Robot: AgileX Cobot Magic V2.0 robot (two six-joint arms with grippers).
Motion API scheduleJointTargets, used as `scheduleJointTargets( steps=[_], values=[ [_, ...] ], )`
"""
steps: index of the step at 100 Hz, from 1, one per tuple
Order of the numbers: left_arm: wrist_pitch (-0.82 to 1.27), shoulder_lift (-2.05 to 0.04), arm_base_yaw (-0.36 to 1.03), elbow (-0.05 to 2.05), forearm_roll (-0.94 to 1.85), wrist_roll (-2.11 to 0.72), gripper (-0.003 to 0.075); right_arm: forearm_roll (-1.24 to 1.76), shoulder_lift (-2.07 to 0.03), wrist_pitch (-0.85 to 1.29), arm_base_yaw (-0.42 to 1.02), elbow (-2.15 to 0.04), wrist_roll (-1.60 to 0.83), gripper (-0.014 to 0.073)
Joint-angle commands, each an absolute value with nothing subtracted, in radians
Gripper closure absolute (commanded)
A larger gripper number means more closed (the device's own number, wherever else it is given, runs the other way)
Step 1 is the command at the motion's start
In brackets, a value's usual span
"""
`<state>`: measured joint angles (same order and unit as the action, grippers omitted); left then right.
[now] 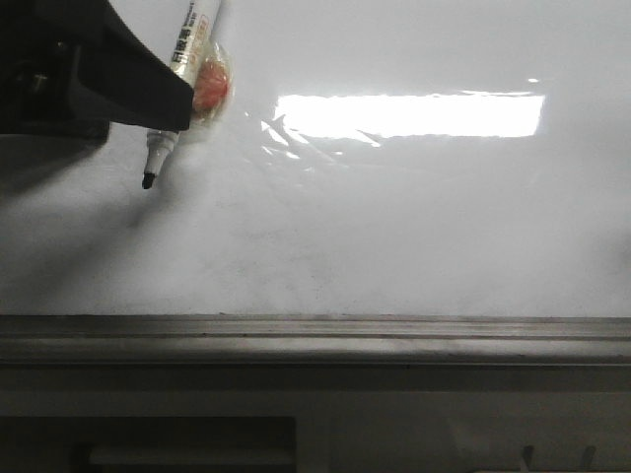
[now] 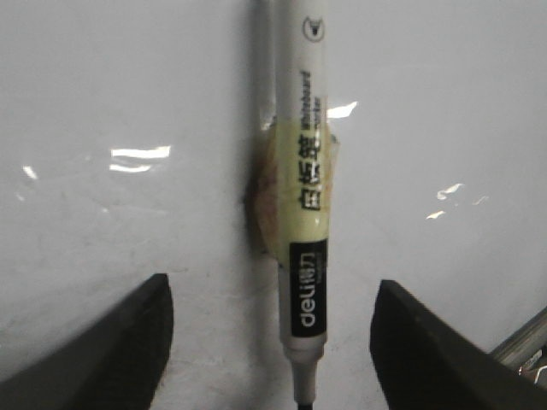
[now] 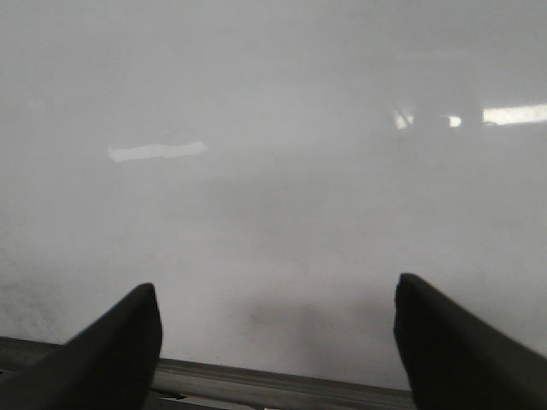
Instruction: Write number 6 on whiteboard
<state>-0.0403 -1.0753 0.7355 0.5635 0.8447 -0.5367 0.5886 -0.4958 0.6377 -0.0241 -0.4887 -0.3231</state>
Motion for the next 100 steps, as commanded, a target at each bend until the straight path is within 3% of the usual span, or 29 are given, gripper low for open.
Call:
scheduleJointTargets(
  steps=[1, 12, 21, 33, 50, 79, 100],
  values=[
    [-0.104, -1.088, 0.74, 0.608, 0.833, -0.539, 0.026, 0.612, -0.508, 0.575, -0.028, -0.522, -0.337, 0.0085],
    [-0.102, -1.112, 0.74, 0.635, 0.805, -0.539, 0.0265, 0.612, -0.508, 0.575, -0.028, -0.522, -0.337, 0.0085],
    [-0.082, -1.124, 0.74, 0.647, 0.8, -0.539, 0.0315, 0.612, -0.508, 0.58, -0.028, -0.522, -0.337, 0.0085],
    [-0.045, -1.137, 0.74, 0.648, 0.794, -0.539, 0.046, 0.612, -0.508, 0.582, -0.028, -0.522, -0.337, 0.0085],
    [-0.036, -1.137, 0.74, 0.648, 0.784, -0.539, 0.074, 0.612, -0.508, 0.582, -0.028, -0.522, -0.337, 0.0085],
    [0.081, -1.061, 0.74, 0.669, 0.675, -0.54, 0.0741, 0.636, -0.51, 0.619, -0.023, -0.522, -0.358, 0.0085],
    [0.301, -1.003, 0.777, 0.729, 0.493, -0.541, 0.0741, 0.939, -0.604, 0.817, 0.017, -0.572, -0.702, 0.0085]
  ],
)
